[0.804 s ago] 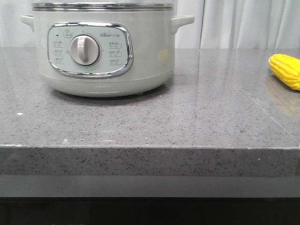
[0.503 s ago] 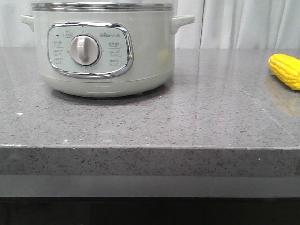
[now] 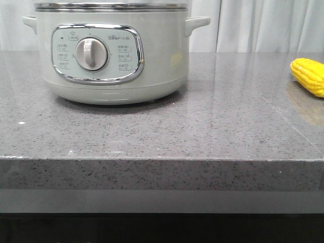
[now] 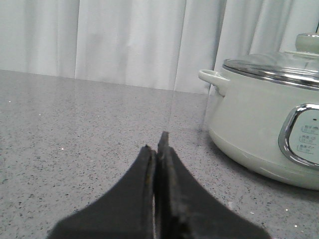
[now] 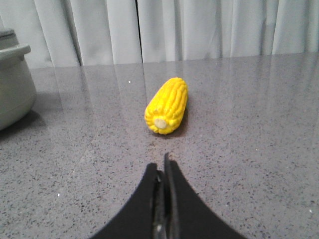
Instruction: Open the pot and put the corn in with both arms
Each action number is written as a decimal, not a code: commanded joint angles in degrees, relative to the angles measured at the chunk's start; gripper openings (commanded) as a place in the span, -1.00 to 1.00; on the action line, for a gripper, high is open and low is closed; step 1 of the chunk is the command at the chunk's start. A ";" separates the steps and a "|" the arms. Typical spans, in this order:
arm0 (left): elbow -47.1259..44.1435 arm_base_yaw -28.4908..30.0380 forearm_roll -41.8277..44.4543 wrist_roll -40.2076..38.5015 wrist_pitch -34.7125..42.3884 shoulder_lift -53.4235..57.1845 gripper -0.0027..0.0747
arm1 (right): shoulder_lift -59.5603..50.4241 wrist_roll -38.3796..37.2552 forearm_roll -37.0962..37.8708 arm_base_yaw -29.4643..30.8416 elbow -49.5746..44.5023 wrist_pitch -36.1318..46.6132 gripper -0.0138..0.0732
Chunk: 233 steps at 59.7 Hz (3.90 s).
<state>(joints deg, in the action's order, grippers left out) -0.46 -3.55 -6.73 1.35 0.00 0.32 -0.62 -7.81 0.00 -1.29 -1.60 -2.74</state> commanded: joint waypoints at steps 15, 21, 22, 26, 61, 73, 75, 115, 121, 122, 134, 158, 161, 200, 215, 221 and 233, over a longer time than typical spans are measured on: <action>8.58 0.04 -0.43 -0.17 2.69 0.40 -0.98 | -1.17 0.35 0.76 0.40 5.61 3.19 -0.96; 14.48 0.04 -0.43 -0.17 -1.26 -1.66 -0.98 | -0.97 0.35 0.76 0.40 10.46 -1.09 -0.96; 15.83 0.04 -0.43 -0.17 -2.15 -2.26 -0.98 | -0.84 0.35 0.76 0.40 11.72 -2.03 -0.96; 20.55 0.04 -0.43 -0.17 -5.69 -4.71 -0.98 | 0.15 0.50 0.81 0.40 16.01 -5.24 -0.96; 42.82 0.04 -0.65 0.05 -24.30 -29.28 -0.98 | 22.66 1.77 1.41 0.40 36.48 -21.12 -0.96; 42.82 0.04 -0.65 0.05 -23.90 -32.18 -0.98 | 25.17 1.77 1.41 0.40 35.45 -21.49 -0.96; 42.82 0.04 -0.65 0.05 -24.00 -32.52 -0.98 | 25.32 1.77 1.41 0.40 35.45 -21.57 -0.96; 44.04 -1.52 -1.80 0.07 -17.96 -38.87 0.48 | 25.60 1.77 1.36 0.40 35.45 -21.06 0.57; 46.35 -5.36 -1.83 0.07 -17.08 -41.32 0.48 | 25.60 1.77 1.36 0.40 35.45 -20.45 0.57; 46.86 -5.96 -1.83 0.07 -16.91 -41.88 0.48 | 25.60 1.77 1.36 0.40 35.45 -20.41 0.57; 53.07 -16.46 -1.83 0.07 -14.04 -49.85 0.48 | 25.60 1.77 1.36 0.40 35.45 -20.31 0.57; 70.84 -25.10 -1.59 0.07 -9.33 -72.71 0.48 | 25.60 1.77 1.36 0.40 35.45 -20.25 0.57; 72.82 -25.10 -1.81 0.07 -9.33 -75.13 0.48 | 25.60 1.77 1.36 0.40 35.45 -20.25 0.57; 84.18 -25.10 -2.09 0.07 -7.47 -91.30 0.48 | 25.60 1.77 1.36 0.40 35.45 -20.19 0.57; 84.18 -25.10 -2.09 0.07 -7.36 -93.10 0.48 | 25.60 1.77 1.36 0.40 35.45 -20.19 0.57; 84.18 -25.10 -2.09 0.07 -7.36 -93.45 0.48 | 25.60 1.77 1.36 0.40 35.45 -20.19 0.57; 84.18 -25.10 -1.81 0.07 -7.36 -93.64 0.03 | 25.60 1.77 1.36 0.40 35.45 -20.19 0.57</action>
<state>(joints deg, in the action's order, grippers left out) 81.73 -28.29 -8.24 1.55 -10.98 -95.46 24.02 -6.41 0.53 -1.29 32.31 -27.83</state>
